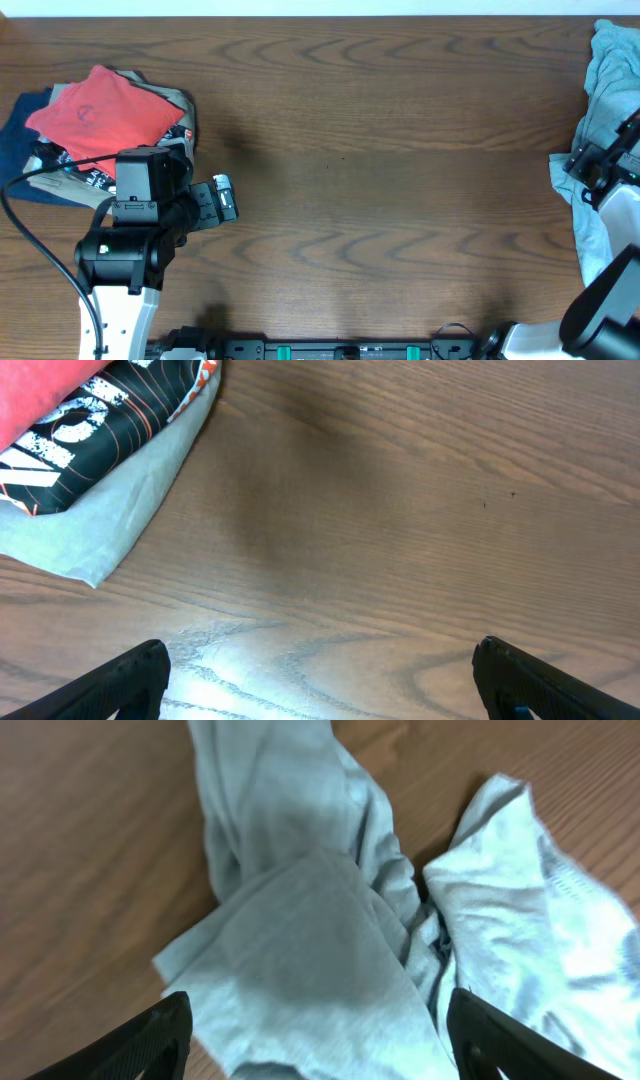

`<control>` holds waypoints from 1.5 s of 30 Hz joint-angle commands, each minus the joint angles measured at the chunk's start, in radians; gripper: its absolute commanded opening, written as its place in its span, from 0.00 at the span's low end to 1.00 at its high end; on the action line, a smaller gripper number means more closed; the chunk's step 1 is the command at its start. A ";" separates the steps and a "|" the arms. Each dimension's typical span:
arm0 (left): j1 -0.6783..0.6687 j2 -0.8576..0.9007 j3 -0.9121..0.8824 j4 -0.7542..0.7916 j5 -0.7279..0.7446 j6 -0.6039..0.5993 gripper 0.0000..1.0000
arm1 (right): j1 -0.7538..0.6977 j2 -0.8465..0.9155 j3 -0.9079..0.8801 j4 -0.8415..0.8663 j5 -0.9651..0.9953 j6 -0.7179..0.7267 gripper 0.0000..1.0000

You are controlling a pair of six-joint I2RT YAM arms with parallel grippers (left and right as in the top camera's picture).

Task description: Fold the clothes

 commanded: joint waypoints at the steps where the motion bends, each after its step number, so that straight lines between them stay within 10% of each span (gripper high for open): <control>1: 0.005 0.000 0.017 0.000 -0.001 -0.013 0.98 | -0.031 0.054 0.016 0.021 -0.030 0.003 0.79; 10: 0.005 0.000 0.017 0.000 -0.001 -0.013 0.98 | -0.077 0.171 0.016 0.082 -0.031 0.003 0.66; 17: 0.005 0.000 0.017 0.000 -0.001 -0.013 0.98 | -0.077 0.181 0.017 0.107 -0.042 0.006 0.14; 24: 0.005 0.004 0.017 0.000 -0.001 -0.013 0.98 | -0.076 0.098 0.018 0.105 -0.064 0.007 0.01; 45: 0.005 0.004 0.017 -0.001 0.000 -0.013 0.98 | -0.047 0.003 0.018 -0.109 -0.202 0.007 0.10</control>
